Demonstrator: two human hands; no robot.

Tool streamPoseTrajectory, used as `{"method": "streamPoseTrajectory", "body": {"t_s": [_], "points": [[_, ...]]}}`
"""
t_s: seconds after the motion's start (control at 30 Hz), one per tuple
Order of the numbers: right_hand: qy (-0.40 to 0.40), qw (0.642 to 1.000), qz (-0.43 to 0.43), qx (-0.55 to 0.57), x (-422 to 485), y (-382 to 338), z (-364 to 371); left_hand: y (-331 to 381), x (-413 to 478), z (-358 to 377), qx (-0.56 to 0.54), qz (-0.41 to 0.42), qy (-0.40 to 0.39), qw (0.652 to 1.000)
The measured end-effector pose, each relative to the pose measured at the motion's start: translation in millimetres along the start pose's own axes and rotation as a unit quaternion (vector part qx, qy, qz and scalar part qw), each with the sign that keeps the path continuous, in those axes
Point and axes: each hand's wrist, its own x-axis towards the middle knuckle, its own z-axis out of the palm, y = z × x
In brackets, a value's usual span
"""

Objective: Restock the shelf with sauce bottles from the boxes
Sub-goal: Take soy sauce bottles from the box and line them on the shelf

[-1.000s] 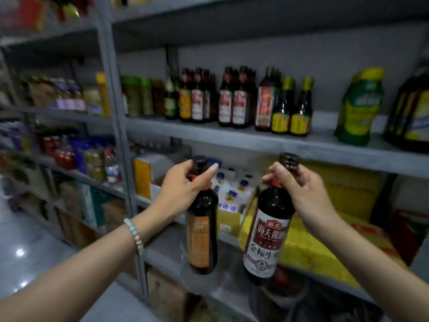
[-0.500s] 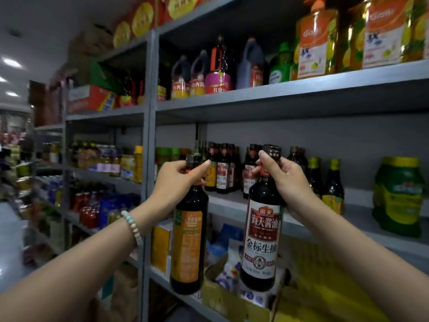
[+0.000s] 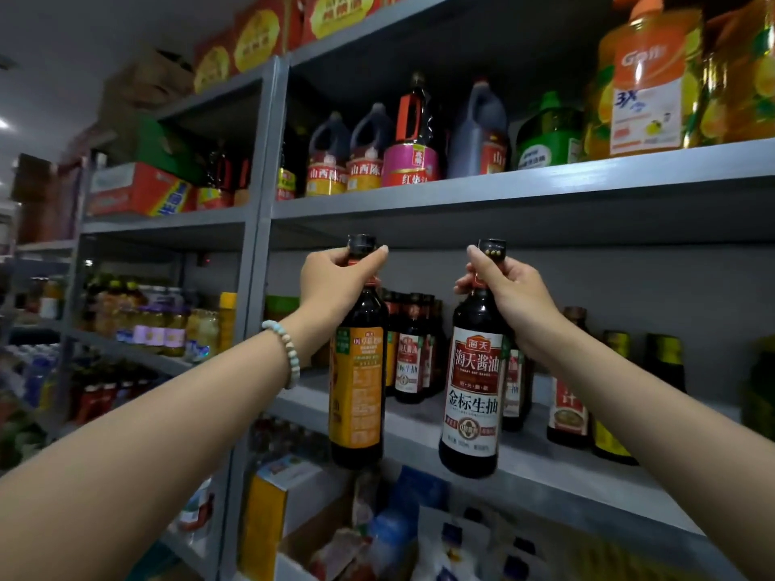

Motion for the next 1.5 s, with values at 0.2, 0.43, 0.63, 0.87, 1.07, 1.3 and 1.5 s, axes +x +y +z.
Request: {"method": "streamPoseTrajectory", "body": {"t_s": [0.2, 0.43, 0.63, 0.87, 1.07, 1.3, 1.5], "points": [[0.055, 0.998, -0.002, -0.029, 55.9, 39.2, 34.2, -56.9, 71.4, 3.9, -0.014, -0.001, -0.016, 1.000], [0.095, 0.992, 0.021, -0.083, 102.2, 97.5, 63.0, -136.0, 132.0, 25.6, -0.048, -0.033, -0.063, 0.996], [0.118, 0.987, 0.053, -0.092, 115.3, 139.1, 78.2, -186.2, 145.1, 43.5, -0.066, -0.067, -0.094, 0.991], [0.121, 0.986, 0.073, -0.092, 125.8, 165.4, 89.1, -215.2, 154.9, 61.9, -0.062, -0.090, -0.090, 0.990], [0.108, 0.988, 0.074, -0.083, 130.5, 178.1, 90.3, -225.1, 157.2, 72.3, -0.062, -0.120, -0.078, 0.988], [0.093, 0.991, 0.062, -0.079, 130.2, 179.5, 91.6, -225.0, 155.3, 80.5, -0.051, -0.128, -0.075, 0.988], [0.058, 0.983, 0.101, -0.142, 112.0, 181.5, 88.8, -226.8, 144.3, 66.9, -0.106, -0.124, -0.198, 0.967]]}}
